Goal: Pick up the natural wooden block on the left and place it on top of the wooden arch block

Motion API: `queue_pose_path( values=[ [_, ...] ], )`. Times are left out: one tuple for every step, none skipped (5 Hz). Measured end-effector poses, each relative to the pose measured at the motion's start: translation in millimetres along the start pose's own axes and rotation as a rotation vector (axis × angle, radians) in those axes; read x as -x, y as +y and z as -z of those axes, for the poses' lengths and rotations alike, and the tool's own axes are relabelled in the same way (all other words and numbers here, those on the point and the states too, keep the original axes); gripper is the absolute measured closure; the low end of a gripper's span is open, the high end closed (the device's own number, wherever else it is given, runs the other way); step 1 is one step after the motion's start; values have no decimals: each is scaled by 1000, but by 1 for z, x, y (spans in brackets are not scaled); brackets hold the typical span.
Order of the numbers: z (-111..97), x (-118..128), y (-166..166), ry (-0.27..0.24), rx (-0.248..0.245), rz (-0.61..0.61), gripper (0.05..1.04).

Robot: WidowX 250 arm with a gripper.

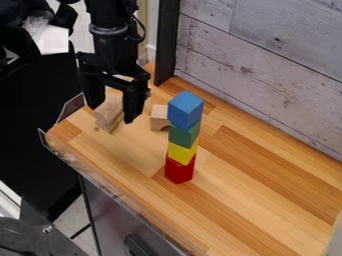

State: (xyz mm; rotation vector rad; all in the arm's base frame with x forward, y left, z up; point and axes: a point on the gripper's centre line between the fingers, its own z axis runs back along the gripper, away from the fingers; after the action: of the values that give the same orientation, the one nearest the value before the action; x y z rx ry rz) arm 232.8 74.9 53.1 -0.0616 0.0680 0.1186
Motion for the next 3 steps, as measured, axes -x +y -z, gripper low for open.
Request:
queue_pose_path(
  values=[
    [6, 3, 0, 23, 4, -2, 83],
    [10, -2, 10, 38, 11, -34, 83],
    [7, -7, 24, 37, 1, -84, 83]
  ],
)
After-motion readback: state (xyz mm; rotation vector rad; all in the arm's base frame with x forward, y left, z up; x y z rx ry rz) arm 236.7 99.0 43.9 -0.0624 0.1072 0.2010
